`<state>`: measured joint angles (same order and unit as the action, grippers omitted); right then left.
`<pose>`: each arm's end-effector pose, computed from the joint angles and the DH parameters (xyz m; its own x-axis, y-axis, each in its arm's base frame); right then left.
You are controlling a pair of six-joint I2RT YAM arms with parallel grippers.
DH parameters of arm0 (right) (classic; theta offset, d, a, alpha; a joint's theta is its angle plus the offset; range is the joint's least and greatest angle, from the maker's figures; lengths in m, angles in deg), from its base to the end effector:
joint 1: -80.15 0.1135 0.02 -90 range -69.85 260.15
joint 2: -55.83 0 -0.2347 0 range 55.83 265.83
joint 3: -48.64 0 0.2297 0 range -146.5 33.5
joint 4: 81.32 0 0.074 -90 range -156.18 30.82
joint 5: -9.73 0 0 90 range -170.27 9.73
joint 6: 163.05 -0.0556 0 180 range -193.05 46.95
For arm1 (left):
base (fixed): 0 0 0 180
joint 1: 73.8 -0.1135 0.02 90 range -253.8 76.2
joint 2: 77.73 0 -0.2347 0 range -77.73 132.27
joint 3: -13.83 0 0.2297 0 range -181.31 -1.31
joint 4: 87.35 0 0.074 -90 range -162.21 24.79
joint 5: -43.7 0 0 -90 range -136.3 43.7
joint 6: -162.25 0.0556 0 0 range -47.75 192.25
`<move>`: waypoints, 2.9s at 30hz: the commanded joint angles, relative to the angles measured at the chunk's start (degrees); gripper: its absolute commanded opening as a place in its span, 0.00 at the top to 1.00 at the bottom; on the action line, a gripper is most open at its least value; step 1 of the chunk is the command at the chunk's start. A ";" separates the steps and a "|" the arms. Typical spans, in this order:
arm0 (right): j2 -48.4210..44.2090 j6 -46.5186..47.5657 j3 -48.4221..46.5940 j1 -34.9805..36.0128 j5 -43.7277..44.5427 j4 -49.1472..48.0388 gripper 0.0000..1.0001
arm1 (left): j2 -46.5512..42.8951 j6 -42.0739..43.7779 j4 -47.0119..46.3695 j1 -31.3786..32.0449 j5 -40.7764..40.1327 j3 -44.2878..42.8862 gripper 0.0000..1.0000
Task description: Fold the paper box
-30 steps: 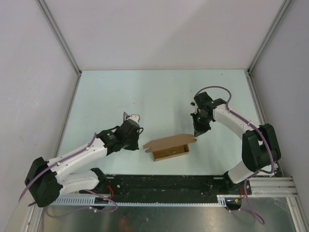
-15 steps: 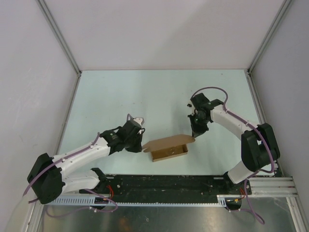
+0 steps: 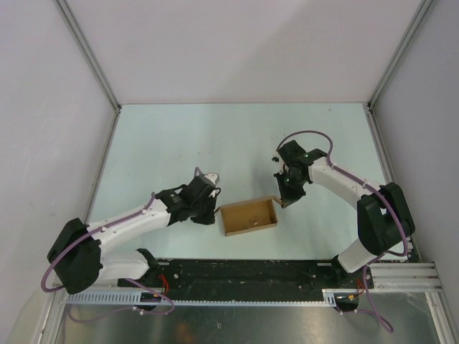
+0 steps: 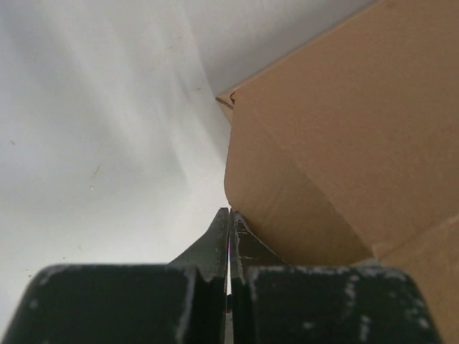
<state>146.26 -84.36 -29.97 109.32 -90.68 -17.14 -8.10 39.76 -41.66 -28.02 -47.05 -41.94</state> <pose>0.2376 0.1441 0.1763 -0.9323 -0.2995 -0.2028 -0.3413 0.9140 0.2194 0.1588 -0.1622 0.1668 -0.8896 0.1440 -0.4335 0.2776 0.9241 -0.2627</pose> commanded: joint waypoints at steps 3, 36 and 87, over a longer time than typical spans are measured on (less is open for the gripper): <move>-0.70 -0.11 -2.10 1.50 -2.06 0.27 1.00 | -0.81 1.02 -2.16 0.54 1.98 -3.94 1.00; -4.39 -7.32 3.69 2.91 -10.06 -9.30 1.00 | -1.51 -3.28 -8.13 5.02 -2.94 -5.26 1.00; -7.55 -7.32 10.99 2.30 -19.47 -14.15 0.94 | -2.92 -5.83 -15.16 6.16 -1.88 3.53 1.00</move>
<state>140.64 -93.87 -18.84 110.39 -103.66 -30.80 -10.29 34.69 -50.60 -23.13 -51.07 -38.55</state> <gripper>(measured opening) 0.055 0.003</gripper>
